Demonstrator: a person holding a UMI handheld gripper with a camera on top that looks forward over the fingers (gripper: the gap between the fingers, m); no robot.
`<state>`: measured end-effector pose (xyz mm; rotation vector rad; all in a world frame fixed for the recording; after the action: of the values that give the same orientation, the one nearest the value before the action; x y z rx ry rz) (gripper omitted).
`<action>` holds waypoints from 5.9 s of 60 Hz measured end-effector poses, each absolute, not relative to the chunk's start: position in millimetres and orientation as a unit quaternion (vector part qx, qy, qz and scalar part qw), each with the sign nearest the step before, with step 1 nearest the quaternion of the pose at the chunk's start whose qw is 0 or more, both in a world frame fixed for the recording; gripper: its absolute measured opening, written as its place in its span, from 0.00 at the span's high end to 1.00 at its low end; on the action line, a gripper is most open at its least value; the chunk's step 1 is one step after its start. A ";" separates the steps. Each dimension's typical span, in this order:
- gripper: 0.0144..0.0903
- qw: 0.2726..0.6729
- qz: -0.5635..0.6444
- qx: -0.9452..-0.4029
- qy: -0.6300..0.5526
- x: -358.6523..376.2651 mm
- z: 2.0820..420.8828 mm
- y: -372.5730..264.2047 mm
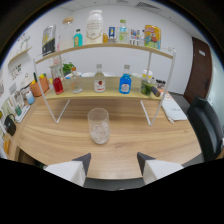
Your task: Make me a cup of Mojito.
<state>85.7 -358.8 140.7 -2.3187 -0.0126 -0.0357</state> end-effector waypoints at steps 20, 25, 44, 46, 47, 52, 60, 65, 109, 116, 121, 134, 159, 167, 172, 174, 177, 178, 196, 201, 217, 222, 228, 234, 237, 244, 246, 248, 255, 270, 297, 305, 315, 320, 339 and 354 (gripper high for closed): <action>0.05 0.427 -0.015 -0.904 -0.007 176.5 194.1 -284.7; 0.05 0.440 -0.015 -0.898 -0.012 192.9 203.0 -256.9; 0.08 0.445 0.020 -0.895 -0.026 206.6 196.2 -181.1; 0.10 0.442 0.022 -0.896 -0.024 207.9 193.1 -176.1; 0.11 0.441 0.023 -0.897 -0.022 208.6 190.8 -174.1; 0.21 0.433 0.026 -0.901 -0.022 210.9 182.7 -164.4; 0.46 0.421 0.024 -0.906 -0.038 210.6 172.1 -154.6; 0.64 0.406 0.022 -0.913 -0.043 209.7 165.5 -154.4; 0.98 0.445 -0.007 -0.895 -0.008 198.5 211.5 -196.4; 0.98 0.440 -0.006 -0.898 0.002 180.2 199.6 -223.6; 0.98 0.430 0.001 -0.903 0.006 162.3 180.0 -239.6; 0.98 0.425 0.007 -0.905 -0.003 126.5 142.7 -258.5; 0.98 0.501 -0.264 -0.785 -0.250 131.1 179.8 -223.3; 0.98 0.513 -0.345 -0.698 -0.361 124.9 195.0 -215.9; 0.98 0.520 -0.374 -0.647 -0.412 117.3 205.2 -215.8; 0.98 0.521 -0.390 -0.626 -0.429 115.4 209.7 -214.8; 0.98 0.526 -0.411 -0.590 -0.454 110.8 215.8 -212.7; 0.98 0.528 -0.413 -0.579 -0.463 107.8 217.5 -212.8; 0.98 0.483 -0.458 -0.445 -0.600 88.6 202.3 -208.8; 0.98 0.479 -0.460 -0.438 -0.606 86.5 201.1 -207.6; 0.98 0.512 -0.424 -0.501 -0.554 95.8 216.9 -210.3; 0.98 0.554 -0.386 -0.555 -0.485 102.8 243.4 -212.6; 0.98 0.607 -0.305 -0.628 -0.380 114.1 273.2 -221.4; 0.98 0.630 -0.243 -0.681 -0.284 143.2 285.3 -229.4; 0.98 0.629 -0.215 -0.707 -0.240 161.0 280.1 -232.4; 0.98 0.598 -0.149 -0.772 -0.154 202.4 236.6 -240.5; 0.98 0.581 -0.135 -0.791 -0.135 213.3 216.8 -242.2; 0.98 0.557 -0.122 -0.813 -0.117 220.3 195.7 -243.6; 0.98 0.485 -0.076 -0.869 -0.060 247.0 122.6 -251.9; 0.98 0.393 -0.019 -0.919 0.014 269.1 32.1 -264.9; 0.95 0.365 -0.010 -0.931 0.018 274.3 0.2 -274.0; 0.63 0.361 -0.017 -0.932 0.015 278.7 1.9 -277.2; 0.05 0.405 -0.046 -0.913 0.034 291.2 43.1 -279.0; 0.06 0.443 -0.050 -0.894 0.039 282.1 80.6 -279.8; 0.06 0.530 -0.014 -0.847 0.016 162.5 187.3 -305.3; 0.05 0.509 0.021 -0.861 -0.005 62.3 161.1 -328.9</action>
<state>62.3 -328.9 161.1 -2.0739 -0.0131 0.0508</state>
